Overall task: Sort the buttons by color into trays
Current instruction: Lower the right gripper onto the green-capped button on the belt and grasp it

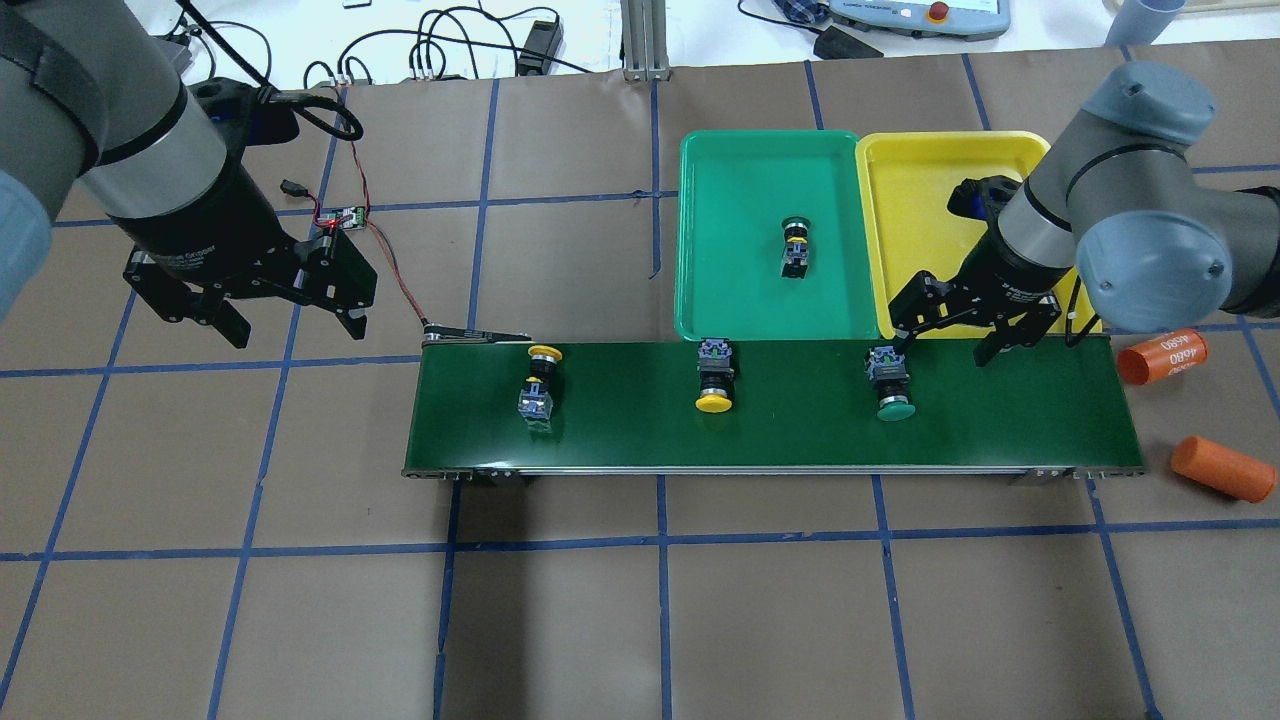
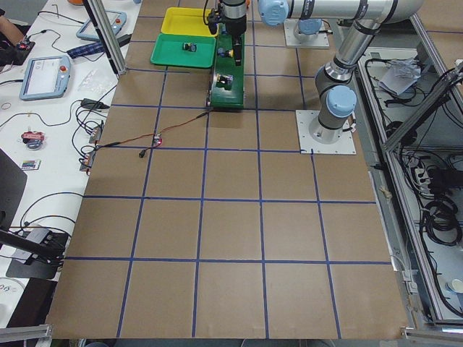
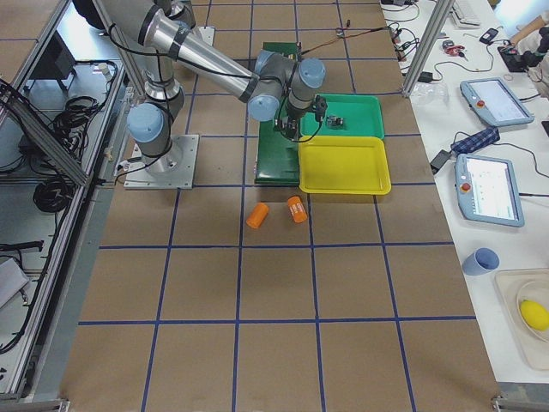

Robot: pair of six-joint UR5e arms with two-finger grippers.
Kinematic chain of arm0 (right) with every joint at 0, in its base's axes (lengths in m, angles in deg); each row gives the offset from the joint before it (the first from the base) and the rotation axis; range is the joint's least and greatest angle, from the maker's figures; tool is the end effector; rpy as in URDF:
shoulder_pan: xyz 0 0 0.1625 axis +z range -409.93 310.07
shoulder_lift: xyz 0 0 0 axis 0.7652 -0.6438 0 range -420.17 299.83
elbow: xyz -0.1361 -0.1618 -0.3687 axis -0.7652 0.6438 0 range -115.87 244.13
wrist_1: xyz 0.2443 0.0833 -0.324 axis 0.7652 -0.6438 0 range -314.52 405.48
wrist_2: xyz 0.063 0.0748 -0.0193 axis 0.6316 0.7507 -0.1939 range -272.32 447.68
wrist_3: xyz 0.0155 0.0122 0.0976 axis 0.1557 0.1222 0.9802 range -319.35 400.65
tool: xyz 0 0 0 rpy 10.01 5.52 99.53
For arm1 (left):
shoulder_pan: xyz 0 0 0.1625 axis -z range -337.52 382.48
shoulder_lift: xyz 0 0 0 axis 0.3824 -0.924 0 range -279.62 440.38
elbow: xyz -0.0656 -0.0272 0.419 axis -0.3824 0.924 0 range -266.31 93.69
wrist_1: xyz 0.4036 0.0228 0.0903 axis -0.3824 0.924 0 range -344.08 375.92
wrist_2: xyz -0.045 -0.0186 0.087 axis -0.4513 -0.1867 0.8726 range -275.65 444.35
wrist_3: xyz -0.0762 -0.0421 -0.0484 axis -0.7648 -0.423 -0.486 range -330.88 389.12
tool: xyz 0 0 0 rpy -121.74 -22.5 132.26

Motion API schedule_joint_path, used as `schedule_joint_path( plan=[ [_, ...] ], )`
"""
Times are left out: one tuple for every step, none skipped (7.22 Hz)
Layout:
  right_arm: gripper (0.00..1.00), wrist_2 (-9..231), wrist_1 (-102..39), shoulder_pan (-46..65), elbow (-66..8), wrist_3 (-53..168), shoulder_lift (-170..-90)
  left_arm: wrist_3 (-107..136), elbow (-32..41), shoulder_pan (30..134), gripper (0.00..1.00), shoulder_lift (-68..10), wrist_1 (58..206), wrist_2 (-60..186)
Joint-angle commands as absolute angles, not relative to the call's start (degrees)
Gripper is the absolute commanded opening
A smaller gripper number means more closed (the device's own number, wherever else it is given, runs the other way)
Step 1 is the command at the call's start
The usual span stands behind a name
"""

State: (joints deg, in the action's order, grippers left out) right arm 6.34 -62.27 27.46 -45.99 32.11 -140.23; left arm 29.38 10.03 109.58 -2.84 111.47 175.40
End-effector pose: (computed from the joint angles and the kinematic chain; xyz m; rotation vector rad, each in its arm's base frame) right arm 0.0379 -0.5098 0.2672 0.1286 2.9392 0.2709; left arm -0.1094 -0.4386 0.4795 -0.0709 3.1219 0.1399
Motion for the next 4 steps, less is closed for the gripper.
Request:
schedule_joint_path(
  plan=[
    [1.0, 4.36, -62.28, 28.64, -46.0, 33.62, -139.89, 29.38, 10.02, 109.58, 1.0, -2.94, 111.11, 175.23],
    [1.0, 4.27, -62.37, 29.0, -46.0, 33.62, -139.62, 29.38, 9.93, 109.58, 1.0, -2.94, 110.93, 175.23],
    [1.0, 4.36, -62.45, 29.09, -46.0, 33.54, -139.01, 29.38, 10.02, 109.58, 1.0, -2.94, 110.93, 175.32],
    [1.0, 4.01, -62.8, 29.09, -46.0, 33.36, -138.31, 29.38, 10.02, 109.58, 1.0, -2.77, 110.93, 175.32]
  ],
)
